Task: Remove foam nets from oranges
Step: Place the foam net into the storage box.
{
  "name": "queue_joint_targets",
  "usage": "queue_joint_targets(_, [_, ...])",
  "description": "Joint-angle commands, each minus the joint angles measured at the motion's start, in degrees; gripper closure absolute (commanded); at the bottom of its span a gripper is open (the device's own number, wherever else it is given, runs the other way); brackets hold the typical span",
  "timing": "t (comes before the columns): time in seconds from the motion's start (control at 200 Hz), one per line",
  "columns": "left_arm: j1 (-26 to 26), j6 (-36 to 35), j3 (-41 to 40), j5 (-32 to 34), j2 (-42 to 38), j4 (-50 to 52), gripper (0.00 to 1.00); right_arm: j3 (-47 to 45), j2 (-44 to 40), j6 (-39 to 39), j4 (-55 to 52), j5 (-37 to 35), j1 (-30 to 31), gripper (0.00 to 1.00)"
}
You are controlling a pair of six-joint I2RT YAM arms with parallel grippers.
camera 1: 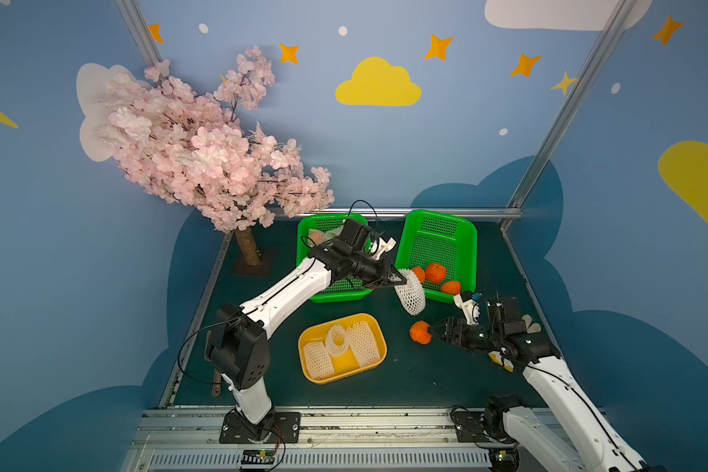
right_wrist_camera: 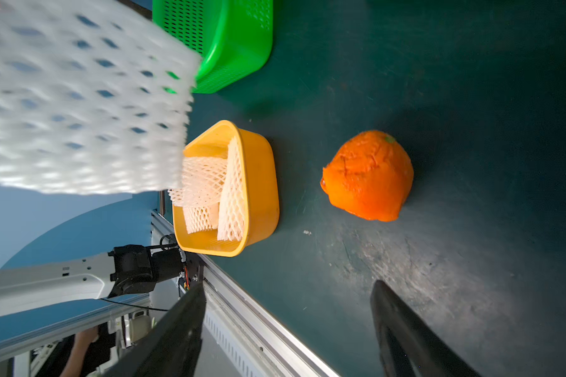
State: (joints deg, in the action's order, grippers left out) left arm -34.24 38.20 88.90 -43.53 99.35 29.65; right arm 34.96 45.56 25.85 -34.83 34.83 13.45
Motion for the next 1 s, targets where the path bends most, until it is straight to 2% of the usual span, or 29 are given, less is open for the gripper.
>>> queue_joint_targets(0.0, [2.0, -4.3, 0.1, -1.0, -3.9, 11.3, 0.90, 3.2, -0.1, -2.1, -3.1, -1.8, -0.4, 0.17])
queue_joint_targets(0.11, [4.2, -10.5, 0.2, 3.5, -7.8, 22.9, 0.90, 6.0, 2.7, -2.0, -8.2, -5.3, -0.8, 0.17])
queue_joint_targets(0.19, [5.4, -14.7, 0.4, 7.9, -10.4, 30.1, 0.90, 7.2, 4.0, -1.0, -7.6, -7.1, -1.5, 0.17])
queue_joint_targets(0.305, [5.7, -18.6, -1.2, 16.7, -12.3, 36.3, 0.90, 8.2, 8.2, 1.3, -5.2, -4.9, -3.1, 0.17])
queue_joint_targets(0.431, [5.7, -20.0, -5.4, 22.1, -12.0, 35.7, 0.90, 8.7, 13.8, 2.4, -4.0, -2.5, -3.6, 0.17])
queue_joint_targets(0.591, [4.9, -21.0, -8.3, 24.3, -8.7, 34.8, 0.90, 9.2, 20.1, 3.0, -1.6, 2.5, -3.4, 0.17])
queue_joint_targets(0.906, [1.1, -23.5, -12.6, 28.2, -1.5, 33.9, 0.90, 3.9, 24.5, 9.0, 10.4, 3.2, -2.0, 0.17])
queue_joint_targets(0.996, [0.8, -22.9, -13.9, 28.7, -1.1, 32.1, 0.85, 3.9, 26.0, 9.1, 10.7, 2.0, -1.6, 0.17])
